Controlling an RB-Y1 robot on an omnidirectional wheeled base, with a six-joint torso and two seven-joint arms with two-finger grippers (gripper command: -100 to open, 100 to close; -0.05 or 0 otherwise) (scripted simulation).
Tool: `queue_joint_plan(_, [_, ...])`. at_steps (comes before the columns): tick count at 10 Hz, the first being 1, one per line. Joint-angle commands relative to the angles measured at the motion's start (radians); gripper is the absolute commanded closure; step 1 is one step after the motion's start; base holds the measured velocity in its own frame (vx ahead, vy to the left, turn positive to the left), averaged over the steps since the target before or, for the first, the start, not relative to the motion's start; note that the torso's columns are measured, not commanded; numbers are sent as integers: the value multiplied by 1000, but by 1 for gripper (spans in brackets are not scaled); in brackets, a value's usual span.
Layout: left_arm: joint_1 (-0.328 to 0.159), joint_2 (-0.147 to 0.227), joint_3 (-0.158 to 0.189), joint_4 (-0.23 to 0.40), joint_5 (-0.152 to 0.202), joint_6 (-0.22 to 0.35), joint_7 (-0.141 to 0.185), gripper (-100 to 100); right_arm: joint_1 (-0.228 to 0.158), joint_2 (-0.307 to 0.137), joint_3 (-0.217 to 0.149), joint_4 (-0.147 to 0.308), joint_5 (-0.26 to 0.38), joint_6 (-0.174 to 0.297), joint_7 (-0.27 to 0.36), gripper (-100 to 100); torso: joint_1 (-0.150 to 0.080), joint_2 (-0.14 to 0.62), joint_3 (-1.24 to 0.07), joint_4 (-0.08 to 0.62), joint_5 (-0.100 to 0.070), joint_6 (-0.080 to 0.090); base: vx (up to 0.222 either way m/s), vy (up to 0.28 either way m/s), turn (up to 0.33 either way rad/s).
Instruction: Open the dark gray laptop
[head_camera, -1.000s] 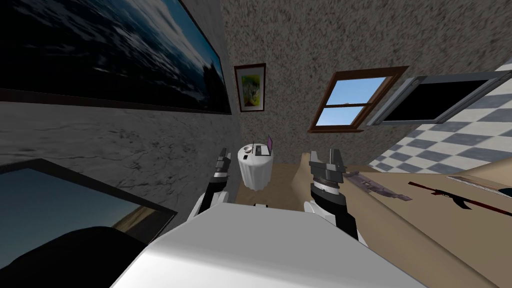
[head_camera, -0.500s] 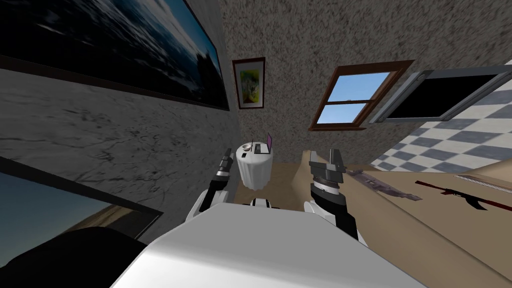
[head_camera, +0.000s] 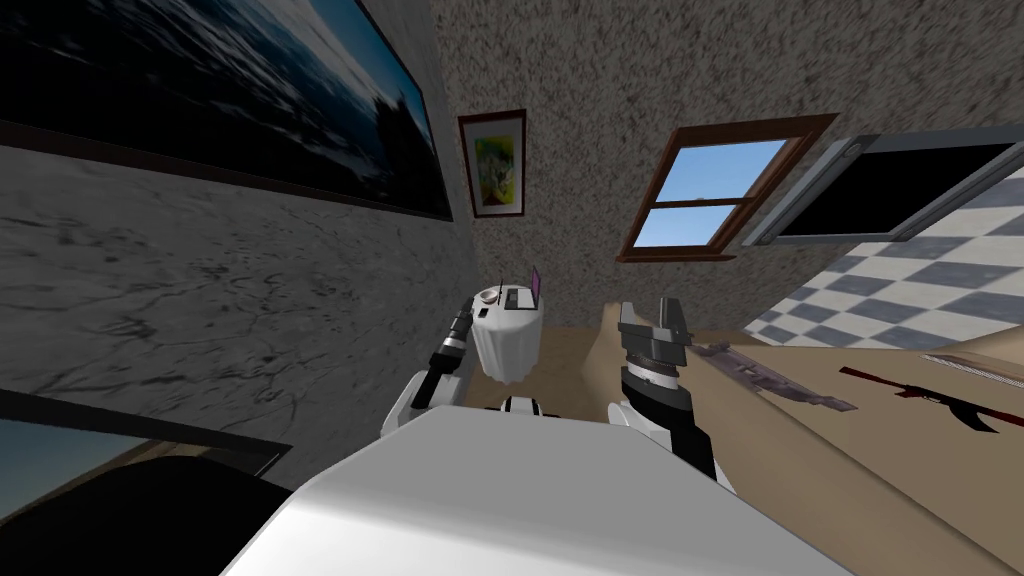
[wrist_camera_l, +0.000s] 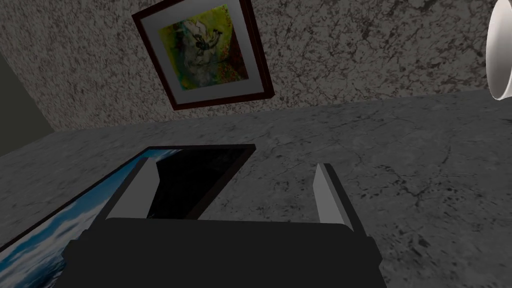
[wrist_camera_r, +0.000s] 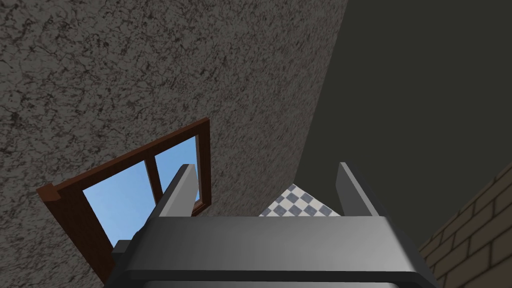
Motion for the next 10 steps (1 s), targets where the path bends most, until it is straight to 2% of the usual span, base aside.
queue_joint_plan(1, [-45, 14, -18, 29, -52, 67, 0, -100, 0, 0, 0, 0, 0, 0, 0, 0, 0, 0, 0, 0, 0, 0, 58, -85, 3])
queue_joint_plan(4, [-99, 26, -43, 68, -118, 143, -2, -100, 0, 0, 0, 0, 0, 0, 0, 0, 1, 0, 0, 0, 0, 0, 63, -78, 3])
queue_joint_plan(5, [-99, 26, -43, 68, -118, 147, -2, -100, 0, 0, 0, 0, 0, 0, 0, 0, 0, -1, 0, 0, 0, 0, 49, -59, 4])
queue_joint_plan(7, [-139, 34, -61, 96, -165, 204, -4, -100, 0, 0, 0, 0, 0, 0, 0, 0, 2, 1, 1, 0, 1, 0, 43, -53, 2])
queue_joint_plan(8, [-139, 34, -61, 96, -165, 204, -4, -100, 0, 0, 0, 0, 0, 0, 0, 0, 0, 0, 0, 0, 0, 0, 41, -47, 1])
queue_joint_plan(10, [-179, 40, -79, 125, -215, 261, -5, -100, 0, 0, 0, 0, 0, 0, 0, 0, 0, 0, 0, 0, 0, 0, 61, -64, 3])
